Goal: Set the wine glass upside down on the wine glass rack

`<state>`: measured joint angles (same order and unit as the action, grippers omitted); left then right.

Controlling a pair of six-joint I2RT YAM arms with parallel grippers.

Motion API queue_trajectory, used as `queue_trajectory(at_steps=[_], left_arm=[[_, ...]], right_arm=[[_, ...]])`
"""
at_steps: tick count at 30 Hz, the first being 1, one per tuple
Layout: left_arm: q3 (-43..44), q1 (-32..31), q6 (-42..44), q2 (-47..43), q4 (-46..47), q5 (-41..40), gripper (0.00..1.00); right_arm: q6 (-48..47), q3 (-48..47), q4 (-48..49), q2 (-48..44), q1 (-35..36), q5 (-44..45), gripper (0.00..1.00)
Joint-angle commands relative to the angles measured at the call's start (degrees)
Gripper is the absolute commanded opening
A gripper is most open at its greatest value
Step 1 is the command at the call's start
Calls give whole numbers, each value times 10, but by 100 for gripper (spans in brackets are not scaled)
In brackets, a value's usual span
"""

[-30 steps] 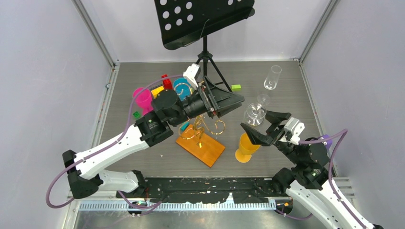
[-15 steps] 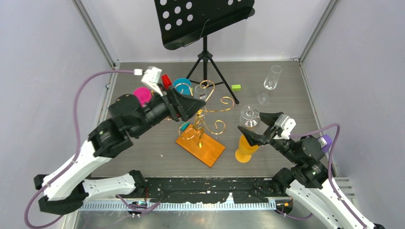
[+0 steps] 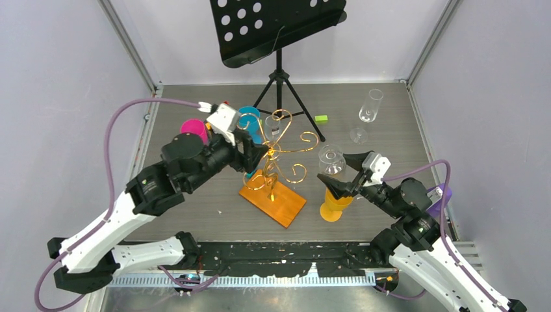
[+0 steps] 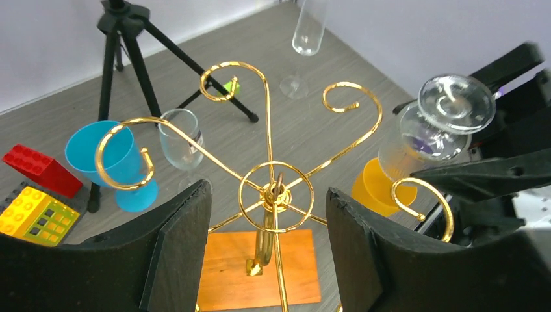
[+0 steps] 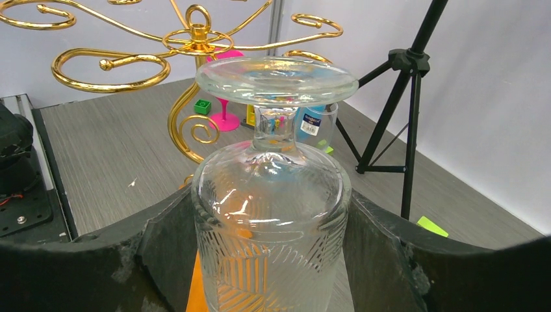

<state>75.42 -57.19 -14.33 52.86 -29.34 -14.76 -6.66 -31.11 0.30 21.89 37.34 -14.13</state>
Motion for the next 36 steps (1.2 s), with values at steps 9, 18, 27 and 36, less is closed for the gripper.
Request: queue_trajectory(at_steps=[9, 18, 27, 36], left_arm=[[-40, 5, 82, 30, 77, 43, 55], [-66, 43, 76, 44, 115, 115, 44], [-85, 61, 59, 48, 130, 137, 8], [-106, 61, 46, 43, 142, 137, 0]], right_arm=[[8, -4, 55, -7, 1, -12, 5], [10, -2, 52, -9, 0, -18, 5], [20, 2, 62, -1, 1, -32, 5], [65, 17, 151, 38, 1, -73, 5]])
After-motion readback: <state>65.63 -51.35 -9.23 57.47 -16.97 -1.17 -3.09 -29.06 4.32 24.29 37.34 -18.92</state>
